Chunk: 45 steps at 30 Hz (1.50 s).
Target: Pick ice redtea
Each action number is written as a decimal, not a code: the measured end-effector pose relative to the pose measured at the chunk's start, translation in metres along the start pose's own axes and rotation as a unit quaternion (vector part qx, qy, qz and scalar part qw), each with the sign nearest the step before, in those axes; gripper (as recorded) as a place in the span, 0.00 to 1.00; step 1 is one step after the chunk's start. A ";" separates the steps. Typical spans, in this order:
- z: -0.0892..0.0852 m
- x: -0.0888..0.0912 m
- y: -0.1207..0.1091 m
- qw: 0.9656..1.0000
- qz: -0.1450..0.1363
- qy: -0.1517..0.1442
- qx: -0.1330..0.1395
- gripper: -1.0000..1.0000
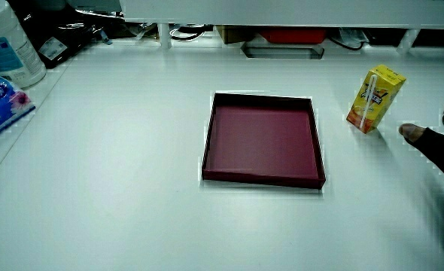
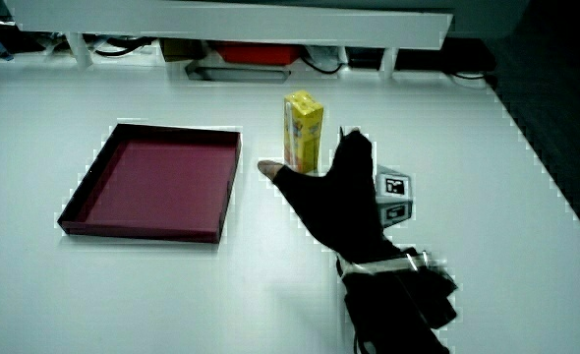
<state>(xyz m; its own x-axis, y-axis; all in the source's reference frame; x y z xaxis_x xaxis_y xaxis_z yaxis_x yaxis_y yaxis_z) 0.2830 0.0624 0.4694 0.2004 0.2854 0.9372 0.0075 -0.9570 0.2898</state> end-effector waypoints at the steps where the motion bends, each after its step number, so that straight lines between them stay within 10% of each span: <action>1: 0.000 -0.001 0.002 1.000 -0.006 0.001 0.002 0.50; 26: -0.015 0.018 0.088 0.995 -0.065 0.078 -0.003 0.50; 45: -0.022 0.028 0.112 0.995 -0.082 0.048 0.033 0.52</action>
<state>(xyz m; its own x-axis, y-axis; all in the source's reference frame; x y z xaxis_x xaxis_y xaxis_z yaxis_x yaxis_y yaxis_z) 0.2677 -0.0358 0.5322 0.0966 0.4384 0.8936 0.0981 -0.8976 0.4298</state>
